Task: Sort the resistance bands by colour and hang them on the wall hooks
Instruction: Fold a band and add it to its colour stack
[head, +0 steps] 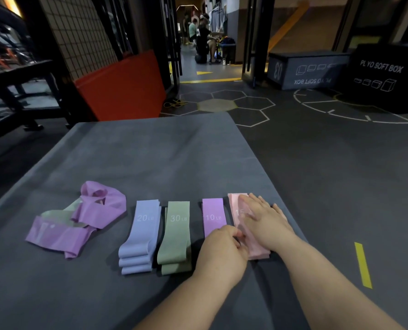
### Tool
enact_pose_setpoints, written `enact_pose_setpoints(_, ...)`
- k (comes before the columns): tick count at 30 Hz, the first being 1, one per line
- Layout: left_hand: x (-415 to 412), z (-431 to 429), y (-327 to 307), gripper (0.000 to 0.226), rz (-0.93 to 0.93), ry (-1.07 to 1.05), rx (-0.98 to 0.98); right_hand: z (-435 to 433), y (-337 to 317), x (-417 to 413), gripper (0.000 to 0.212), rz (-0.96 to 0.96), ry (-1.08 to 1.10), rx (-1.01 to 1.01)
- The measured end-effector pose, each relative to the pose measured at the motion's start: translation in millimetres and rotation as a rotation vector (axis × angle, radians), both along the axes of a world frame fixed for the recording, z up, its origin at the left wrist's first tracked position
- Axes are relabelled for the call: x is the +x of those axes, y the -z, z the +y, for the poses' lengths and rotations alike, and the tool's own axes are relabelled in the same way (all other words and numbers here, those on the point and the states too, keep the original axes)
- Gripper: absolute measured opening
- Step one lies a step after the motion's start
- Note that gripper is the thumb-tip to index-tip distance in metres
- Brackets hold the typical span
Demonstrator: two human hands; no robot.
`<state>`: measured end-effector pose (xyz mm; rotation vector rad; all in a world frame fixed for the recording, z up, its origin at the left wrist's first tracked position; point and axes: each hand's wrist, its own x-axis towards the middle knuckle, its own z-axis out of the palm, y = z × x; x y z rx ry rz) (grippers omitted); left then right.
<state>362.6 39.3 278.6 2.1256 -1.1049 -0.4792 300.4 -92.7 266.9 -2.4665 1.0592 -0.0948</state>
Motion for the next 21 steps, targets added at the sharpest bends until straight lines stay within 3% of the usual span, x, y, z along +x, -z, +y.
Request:
enact_pose_setpoints(7, 2, 2, -6, 0.021, 0.015, 0.016, -0.069, 1, -8, 0, 0.053, -0.033, 0.006, 0.069)
enact_pose_setpoints(12, 3, 9, -19, 0.019, 0.028, 0.021, -0.126, 4, -20, -6, 0.047, -0.184, 0.031, 0.18)
enact_pose_setpoints(21, 38, 86, -41, 0.014, -0.109, -0.033, -0.071, 31, -45, -5, 0.026, -0.435, 0.1, 0.0)
